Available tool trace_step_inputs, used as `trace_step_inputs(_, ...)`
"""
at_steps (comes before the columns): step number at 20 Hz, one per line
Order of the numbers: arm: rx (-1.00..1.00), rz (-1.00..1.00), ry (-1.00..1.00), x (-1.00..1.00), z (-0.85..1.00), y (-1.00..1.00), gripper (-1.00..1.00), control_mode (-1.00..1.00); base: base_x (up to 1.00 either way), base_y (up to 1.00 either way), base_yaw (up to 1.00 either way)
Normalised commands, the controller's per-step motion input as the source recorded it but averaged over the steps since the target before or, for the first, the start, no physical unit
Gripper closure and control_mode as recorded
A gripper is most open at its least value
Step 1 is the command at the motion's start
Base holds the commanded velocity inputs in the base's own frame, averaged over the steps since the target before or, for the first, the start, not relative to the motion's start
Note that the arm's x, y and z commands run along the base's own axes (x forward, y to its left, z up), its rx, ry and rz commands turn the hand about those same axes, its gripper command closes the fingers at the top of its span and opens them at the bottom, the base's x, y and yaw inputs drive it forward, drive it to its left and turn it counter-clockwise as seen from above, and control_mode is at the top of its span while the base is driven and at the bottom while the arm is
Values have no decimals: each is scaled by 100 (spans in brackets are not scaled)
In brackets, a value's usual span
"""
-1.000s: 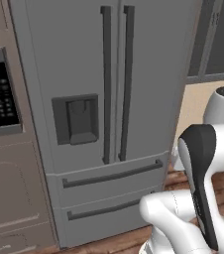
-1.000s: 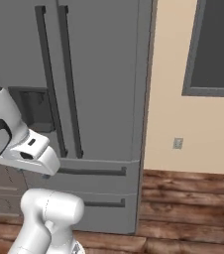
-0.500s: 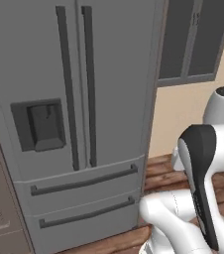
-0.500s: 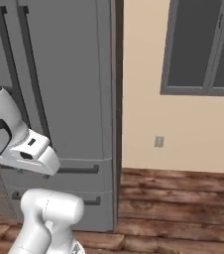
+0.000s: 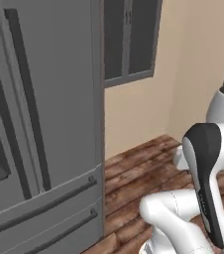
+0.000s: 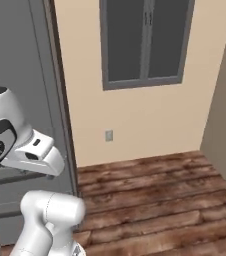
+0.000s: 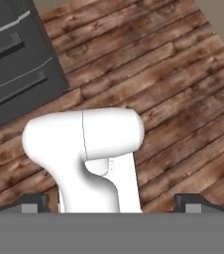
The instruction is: Place the sponge inside the microwave to prepare for sanitizing.
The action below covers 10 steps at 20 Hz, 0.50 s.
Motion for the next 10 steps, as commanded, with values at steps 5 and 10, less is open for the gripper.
trace_step_inputs(5,0,0,0,0,0,0,-100,100,0,-11,-63)
trace_step_inputs(10,0,0,0,0,0,0,-100,100,0,0,-75)
